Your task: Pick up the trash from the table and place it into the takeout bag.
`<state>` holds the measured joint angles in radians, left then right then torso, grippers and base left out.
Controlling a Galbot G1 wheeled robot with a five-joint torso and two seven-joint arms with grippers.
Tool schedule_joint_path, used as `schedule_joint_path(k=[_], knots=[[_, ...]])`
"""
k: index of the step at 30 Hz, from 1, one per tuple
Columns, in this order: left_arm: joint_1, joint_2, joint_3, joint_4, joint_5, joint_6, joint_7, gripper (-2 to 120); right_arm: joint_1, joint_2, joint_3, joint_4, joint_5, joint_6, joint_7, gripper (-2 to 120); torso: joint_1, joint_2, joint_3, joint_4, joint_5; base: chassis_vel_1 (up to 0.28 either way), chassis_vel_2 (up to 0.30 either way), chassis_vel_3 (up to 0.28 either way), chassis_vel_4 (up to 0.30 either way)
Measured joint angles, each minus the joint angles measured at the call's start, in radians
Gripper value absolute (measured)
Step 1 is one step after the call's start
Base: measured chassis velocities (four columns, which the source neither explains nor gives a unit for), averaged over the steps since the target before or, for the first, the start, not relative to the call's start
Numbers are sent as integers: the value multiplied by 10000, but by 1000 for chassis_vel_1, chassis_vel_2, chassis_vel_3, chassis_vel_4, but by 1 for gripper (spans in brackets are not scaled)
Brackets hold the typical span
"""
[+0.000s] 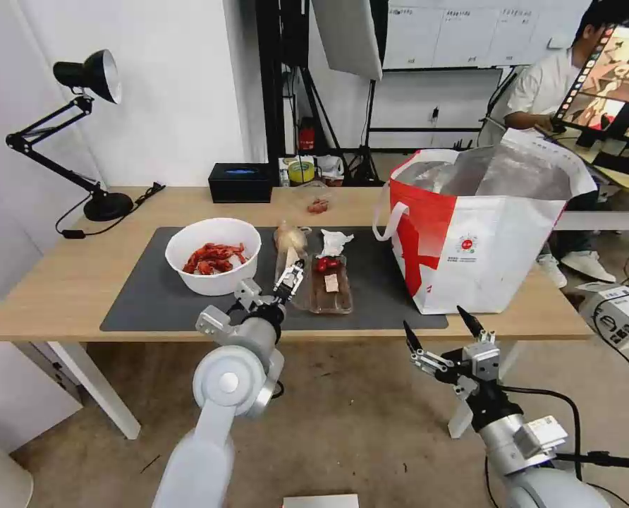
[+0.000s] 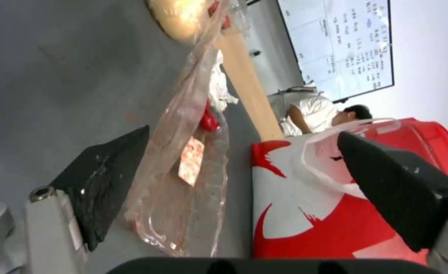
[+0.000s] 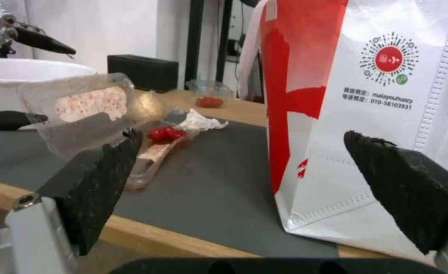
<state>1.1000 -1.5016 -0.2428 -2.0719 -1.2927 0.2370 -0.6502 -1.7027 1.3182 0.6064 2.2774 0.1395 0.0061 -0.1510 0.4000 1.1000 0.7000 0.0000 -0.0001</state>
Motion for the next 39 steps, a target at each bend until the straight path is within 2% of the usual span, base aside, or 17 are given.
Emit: schedule_joint_path(k=[13, 24, 39], knots=[[-55, 27, 65, -108, -39, 5, 58, 100, -71, 38, 13, 40, -52, 29, -15, 100, 0, 0, 0, 0, 2, 0, 0, 0, 0], [-56, 39, 148, -103, -39, 7, 385, 100, -105, 52, 14, 62, -81, 37, -48, 100, 0, 0, 0, 0, 1, 0, 0, 0, 0], [-666, 118, 822, 684, -6, 21, 517, 100, -200, 65, 85, 130, -84, 64, -63, 100, 0, -1, 0, 0, 1, 0, 0, 0, 0]])
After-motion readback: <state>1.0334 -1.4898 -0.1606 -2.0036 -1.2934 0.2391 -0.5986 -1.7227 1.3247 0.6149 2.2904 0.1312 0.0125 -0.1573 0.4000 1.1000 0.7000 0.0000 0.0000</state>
